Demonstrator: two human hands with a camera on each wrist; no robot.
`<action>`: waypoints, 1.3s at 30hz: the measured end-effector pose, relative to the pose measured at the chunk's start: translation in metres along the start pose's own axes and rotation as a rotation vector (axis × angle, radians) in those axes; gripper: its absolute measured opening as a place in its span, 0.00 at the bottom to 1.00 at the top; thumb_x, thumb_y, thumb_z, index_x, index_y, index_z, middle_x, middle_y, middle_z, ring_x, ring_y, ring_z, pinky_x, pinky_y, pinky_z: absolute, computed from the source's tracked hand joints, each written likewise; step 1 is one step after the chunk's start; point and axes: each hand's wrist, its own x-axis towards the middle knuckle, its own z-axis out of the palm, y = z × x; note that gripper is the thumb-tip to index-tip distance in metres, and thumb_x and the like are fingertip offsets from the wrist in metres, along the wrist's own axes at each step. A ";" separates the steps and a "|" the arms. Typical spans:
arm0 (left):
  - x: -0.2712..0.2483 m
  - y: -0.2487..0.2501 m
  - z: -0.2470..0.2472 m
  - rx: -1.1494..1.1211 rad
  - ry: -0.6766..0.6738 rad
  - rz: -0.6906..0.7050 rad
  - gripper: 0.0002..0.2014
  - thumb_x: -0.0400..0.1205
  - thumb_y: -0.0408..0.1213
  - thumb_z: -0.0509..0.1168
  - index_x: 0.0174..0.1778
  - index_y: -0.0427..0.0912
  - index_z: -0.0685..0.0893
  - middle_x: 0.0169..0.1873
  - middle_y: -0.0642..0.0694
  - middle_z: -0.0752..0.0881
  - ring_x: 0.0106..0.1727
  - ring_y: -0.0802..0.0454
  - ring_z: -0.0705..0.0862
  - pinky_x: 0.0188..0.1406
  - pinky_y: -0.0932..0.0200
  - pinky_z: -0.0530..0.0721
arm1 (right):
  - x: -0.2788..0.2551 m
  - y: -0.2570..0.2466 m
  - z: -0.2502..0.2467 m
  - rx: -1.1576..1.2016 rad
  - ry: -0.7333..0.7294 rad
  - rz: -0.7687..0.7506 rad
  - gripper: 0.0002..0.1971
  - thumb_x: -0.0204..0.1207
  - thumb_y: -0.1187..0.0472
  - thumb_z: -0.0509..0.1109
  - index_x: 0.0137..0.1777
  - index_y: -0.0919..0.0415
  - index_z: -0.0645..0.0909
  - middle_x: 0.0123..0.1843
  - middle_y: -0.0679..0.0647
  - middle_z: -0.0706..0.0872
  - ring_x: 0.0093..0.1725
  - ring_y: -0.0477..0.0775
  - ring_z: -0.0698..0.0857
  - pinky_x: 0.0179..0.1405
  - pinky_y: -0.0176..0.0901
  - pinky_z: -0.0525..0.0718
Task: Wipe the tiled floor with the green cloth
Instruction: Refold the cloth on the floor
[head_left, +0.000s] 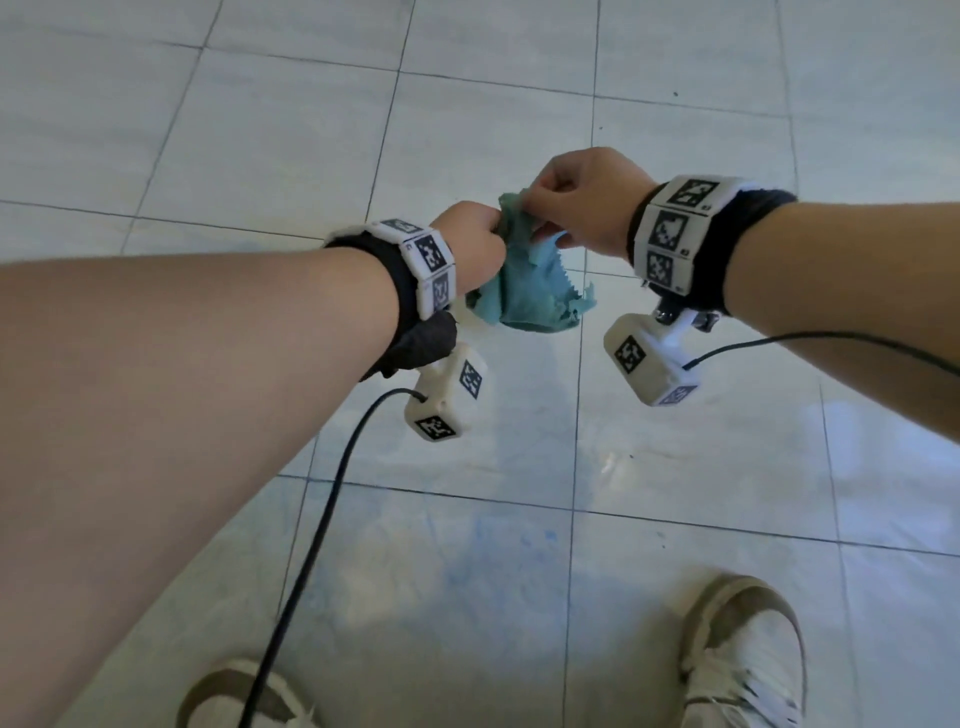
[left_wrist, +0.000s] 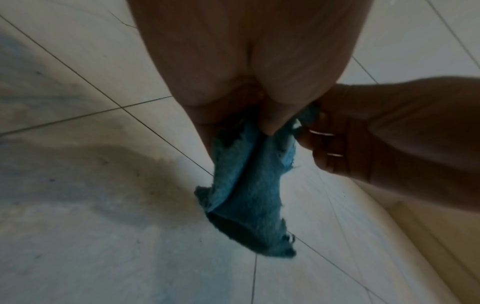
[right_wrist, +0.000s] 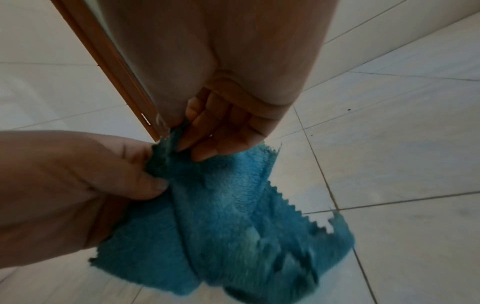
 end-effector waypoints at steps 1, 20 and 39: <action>0.000 -0.003 0.000 0.013 -0.017 -0.011 0.10 0.83 0.26 0.56 0.49 0.29 0.83 0.45 0.31 0.84 0.46 0.39 0.83 0.46 0.49 0.82 | -0.001 0.004 0.000 -0.006 0.011 0.010 0.11 0.83 0.51 0.69 0.40 0.53 0.82 0.38 0.49 0.90 0.45 0.50 0.92 0.48 0.43 0.91; -0.009 -0.069 -0.019 0.124 0.144 -0.231 0.10 0.83 0.20 0.52 0.46 0.38 0.73 0.35 0.43 0.71 0.36 0.47 0.68 0.32 0.56 0.62 | -0.010 0.076 0.001 -0.263 -0.166 0.328 0.14 0.85 0.51 0.65 0.49 0.61 0.86 0.43 0.53 0.93 0.43 0.47 0.91 0.44 0.43 0.89; -0.022 0.029 -0.086 0.295 0.304 0.398 0.20 0.81 0.25 0.52 0.55 0.39 0.89 0.47 0.36 0.88 0.46 0.37 0.84 0.47 0.48 0.86 | 0.025 -0.026 -0.011 -0.032 0.094 -0.182 0.40 0.71 0.55 0.81 0.81 0.46 0.67 0.71 0.44 0.81 0.64 0.42 0.78 0.48 0.20 0.73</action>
